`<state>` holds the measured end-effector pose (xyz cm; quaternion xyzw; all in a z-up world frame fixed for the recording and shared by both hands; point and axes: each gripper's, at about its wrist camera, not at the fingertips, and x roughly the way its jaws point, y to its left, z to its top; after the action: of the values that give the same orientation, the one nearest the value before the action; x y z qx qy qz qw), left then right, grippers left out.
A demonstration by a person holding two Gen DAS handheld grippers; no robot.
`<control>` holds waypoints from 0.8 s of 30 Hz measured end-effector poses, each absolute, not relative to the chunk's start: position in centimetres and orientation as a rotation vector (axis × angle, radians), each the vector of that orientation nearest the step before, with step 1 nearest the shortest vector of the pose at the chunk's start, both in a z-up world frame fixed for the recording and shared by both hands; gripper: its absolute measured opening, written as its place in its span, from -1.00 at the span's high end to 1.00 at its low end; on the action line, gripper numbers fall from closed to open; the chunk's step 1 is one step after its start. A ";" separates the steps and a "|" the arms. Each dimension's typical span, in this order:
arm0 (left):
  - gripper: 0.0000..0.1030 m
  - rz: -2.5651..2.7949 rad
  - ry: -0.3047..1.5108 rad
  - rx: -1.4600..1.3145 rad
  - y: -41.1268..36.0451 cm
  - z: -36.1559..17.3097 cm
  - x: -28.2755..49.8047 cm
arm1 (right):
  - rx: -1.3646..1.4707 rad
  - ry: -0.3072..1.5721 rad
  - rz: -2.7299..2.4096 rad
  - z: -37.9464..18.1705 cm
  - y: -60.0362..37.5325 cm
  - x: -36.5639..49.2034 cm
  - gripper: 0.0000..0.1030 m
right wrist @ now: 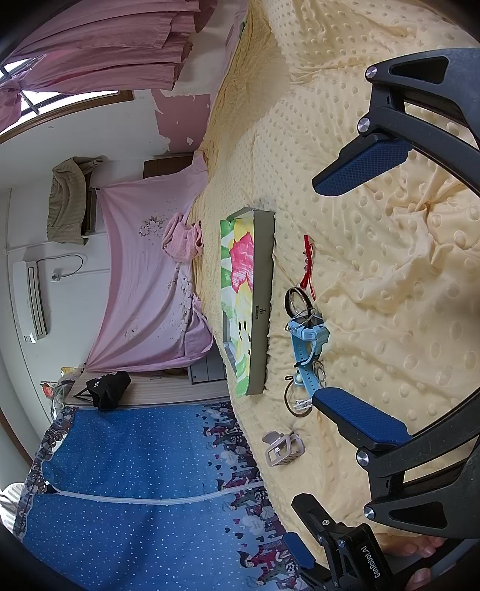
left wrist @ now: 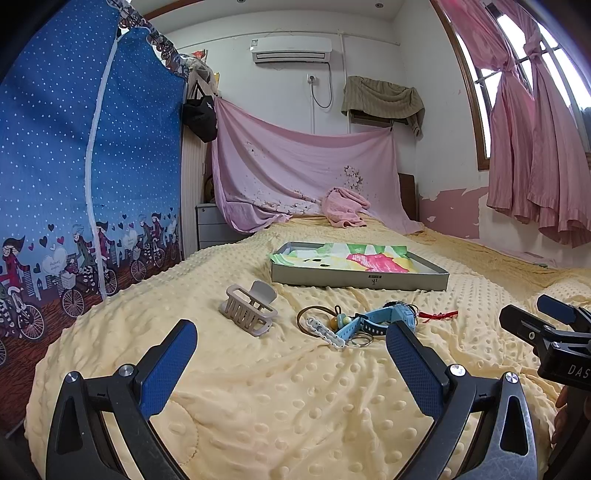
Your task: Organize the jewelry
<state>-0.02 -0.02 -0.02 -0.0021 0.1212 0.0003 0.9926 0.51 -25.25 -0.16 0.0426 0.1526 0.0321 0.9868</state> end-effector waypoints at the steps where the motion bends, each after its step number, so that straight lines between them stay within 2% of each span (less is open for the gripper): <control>1: -1.00 0.001 0.242 -0.004 0.0 0.0 0.0 | 0.086 0.306 0.065 -0.2 -25.3 0.5 -0.98; 24: -1.00 -0.003 0.243 -0.007 -0.3 0.5 0.0 | 0.085 0.306 0.065 -0.2 -25.3 0.5 -0.98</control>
<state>0.04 -0.30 0.55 -0.0034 0.1213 -0.0013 0.9926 0.52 -25.27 -0.21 0.0421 0.1526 0.0323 0.9869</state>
